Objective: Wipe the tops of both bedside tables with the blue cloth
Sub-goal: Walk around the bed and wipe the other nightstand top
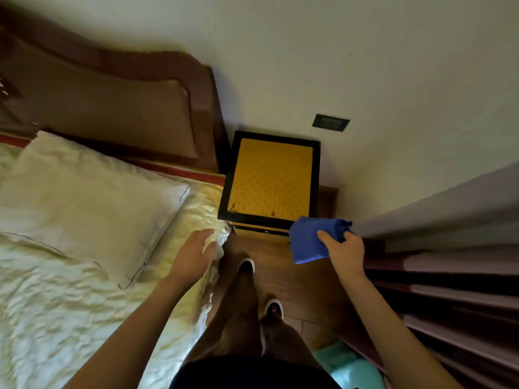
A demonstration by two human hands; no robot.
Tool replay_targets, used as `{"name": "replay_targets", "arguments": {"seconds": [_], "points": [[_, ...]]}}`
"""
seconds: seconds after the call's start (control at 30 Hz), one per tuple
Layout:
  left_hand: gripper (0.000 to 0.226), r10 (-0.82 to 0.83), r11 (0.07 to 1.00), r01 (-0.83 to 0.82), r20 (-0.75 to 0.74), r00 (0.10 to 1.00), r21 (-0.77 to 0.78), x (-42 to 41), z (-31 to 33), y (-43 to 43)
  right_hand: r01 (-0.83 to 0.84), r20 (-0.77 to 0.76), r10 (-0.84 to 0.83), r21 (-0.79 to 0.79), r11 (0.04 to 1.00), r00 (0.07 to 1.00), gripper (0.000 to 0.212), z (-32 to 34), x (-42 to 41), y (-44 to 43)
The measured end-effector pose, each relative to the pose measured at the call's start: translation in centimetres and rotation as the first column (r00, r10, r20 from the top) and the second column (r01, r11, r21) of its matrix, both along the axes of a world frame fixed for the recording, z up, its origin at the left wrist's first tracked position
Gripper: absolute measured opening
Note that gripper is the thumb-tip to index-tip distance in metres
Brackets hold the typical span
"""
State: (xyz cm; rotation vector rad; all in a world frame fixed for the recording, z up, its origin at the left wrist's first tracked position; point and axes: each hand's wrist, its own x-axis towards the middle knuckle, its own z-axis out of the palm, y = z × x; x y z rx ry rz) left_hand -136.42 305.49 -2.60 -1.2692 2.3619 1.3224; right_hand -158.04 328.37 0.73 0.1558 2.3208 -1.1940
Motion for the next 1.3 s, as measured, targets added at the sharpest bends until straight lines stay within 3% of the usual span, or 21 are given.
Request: {"name": "replay_targets", "arguments": {"seconds": [0.13,0.23,0.37,0.53,0.63,0.73,0.83,0.9,0.97,1.03,1.13,1.23,1.3], "points": [[0.046,0.013,1.0,-0.013,-0.009,1.0,0.02,-6.2,-3.7,-4.7,0.03,0.03,-0.028,-0.059,0.998,0.999,0.015,-2.1,-3.9,-6.5],[0.048,0.049,0.998,-0.049,-0.013,0.999,0.037,-10.1,-7.2,-7.6,0.046,0.035,-0.041,-0.153,0.987,0.999,0.028,-5.1,-6.5,-10.7],[0.055,0.115,0.99,-0.117,0.035,0.993,0.073,-13.4,-13.2,-10.5,0.089,0.126,-0.059,-0.248,0.965,0.99,0.024,-11.2,-8.1,-14.2],[0.055,0.199,0.974,-0.208,0.093,0.976,0.093,-15.8,-20.2,-11.4,0.265,0.323,-0.222,-0.096,0.959,0.92,0.022,-20.5,-7.0,-14.1],[0.046,0.191,0.978,-0.201,0.136,0.972,0.063,-16.0,-22.7,-11.0,0.324,0.412,-0.29,-0.013,0.946,0.864,0.023,-22.8,-6.4,-12.6],[0.041,0.141,0.989,-0.146,0.158,0.977,0.022,-15.9,-23.6,-11.2,0.204,0.215,-0.23,0.134,0.97,0.949,0.039,-21.8,-6.4,-11.3],[0.04,0.158,0.985,-0.166,0.125,0.979,0.056,-16.2,-23.8,-12.0,-0.015,-0.154,0.074,0.355,0.935,0.985,0.069,-20.3,-6.5,-11.3],[0.04,0.198,0.975,-0.205,0.089,0.976,0.085,-16.6,-24.1,-12.3,-0.3,-0.274,0.468,0.484,0.822,0.84,0.071,-21.3,-6.6,-12.3],[0.041,0.231,0.967,-0.234,0.039,0.972,0.104,-16.8,-24.9,-12.6,-0.513,-0.247,0.741,0.585,0.628,0.625,0.07,-23.9,-7.2,-13.7],[0.042,0.259,0.958,-0.258,0.012,0.966,0.126,-16.8,-25.7,-12.6,-0.592,-0.172,0.844,0.642,0.487,0.508,0.075,-26.7,-7.7,-14.9],[0.042,0.325,0.935,-0.316,-0.034,0.945,0.16,-16.8,-26.7,-12.5,-0.63,-0.165,0.926,0.691,0.355,0.34,0.078,-29.5,-7.1,-16.2],[0.041,0.372,0.918,-0.356,-0.073,0.925,0.174,-16.7,-27.3,-12.6,-0.706,-0.248,0.96,0.656,0.265,0.13,0.071,-30.2,-6.7,-19.1],[0.041,0.383,0.911,-0.36,-0.088,0.92,0.2,-16.5,-27.7,-12.6,-0.718,-0.29,0.953,0.646,0.261,0.086,0.066,-30.3,-7.3,-22.1]]}}
